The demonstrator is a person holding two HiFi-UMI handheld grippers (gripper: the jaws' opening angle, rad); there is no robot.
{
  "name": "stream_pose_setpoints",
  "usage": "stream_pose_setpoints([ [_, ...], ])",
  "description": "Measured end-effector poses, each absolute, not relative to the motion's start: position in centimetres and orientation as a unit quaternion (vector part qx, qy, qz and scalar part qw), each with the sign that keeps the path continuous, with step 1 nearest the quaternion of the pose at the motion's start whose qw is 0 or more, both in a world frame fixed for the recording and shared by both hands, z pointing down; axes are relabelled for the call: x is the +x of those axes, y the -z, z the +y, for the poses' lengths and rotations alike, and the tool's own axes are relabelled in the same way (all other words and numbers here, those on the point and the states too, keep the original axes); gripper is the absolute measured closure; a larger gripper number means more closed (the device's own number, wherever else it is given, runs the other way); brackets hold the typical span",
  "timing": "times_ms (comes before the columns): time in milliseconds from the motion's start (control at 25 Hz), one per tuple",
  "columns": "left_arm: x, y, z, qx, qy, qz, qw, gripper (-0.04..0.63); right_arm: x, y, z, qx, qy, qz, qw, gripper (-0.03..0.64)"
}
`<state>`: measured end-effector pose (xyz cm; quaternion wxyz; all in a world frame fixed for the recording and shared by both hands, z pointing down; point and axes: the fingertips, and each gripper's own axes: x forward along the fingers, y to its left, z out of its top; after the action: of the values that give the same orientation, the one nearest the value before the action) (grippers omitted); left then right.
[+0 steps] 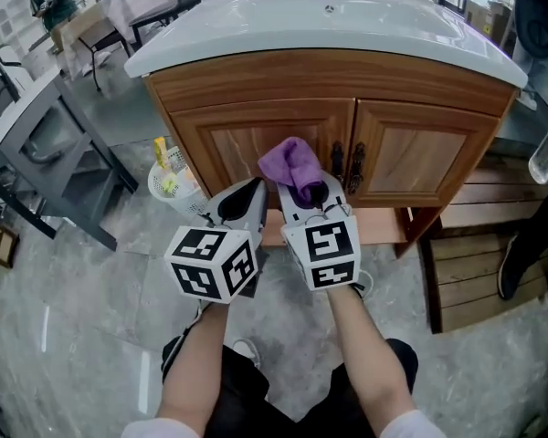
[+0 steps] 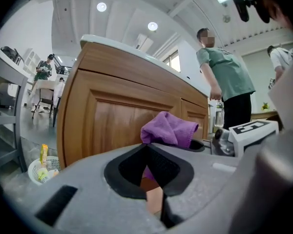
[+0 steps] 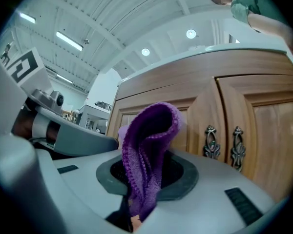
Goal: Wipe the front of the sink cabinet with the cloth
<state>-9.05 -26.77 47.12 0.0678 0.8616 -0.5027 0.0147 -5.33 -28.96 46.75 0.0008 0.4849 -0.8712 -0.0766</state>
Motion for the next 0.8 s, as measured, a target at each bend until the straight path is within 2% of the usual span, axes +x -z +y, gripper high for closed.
stream_pose_setpoints([
  [800, 0.8, -47.0, -25.4, 0.895, -0.019, -0.443, 0.059, 0.589, 4.9, -44.9, -26.6, 0.536, 0.084, -0.84, -0.006, 0.538],
])
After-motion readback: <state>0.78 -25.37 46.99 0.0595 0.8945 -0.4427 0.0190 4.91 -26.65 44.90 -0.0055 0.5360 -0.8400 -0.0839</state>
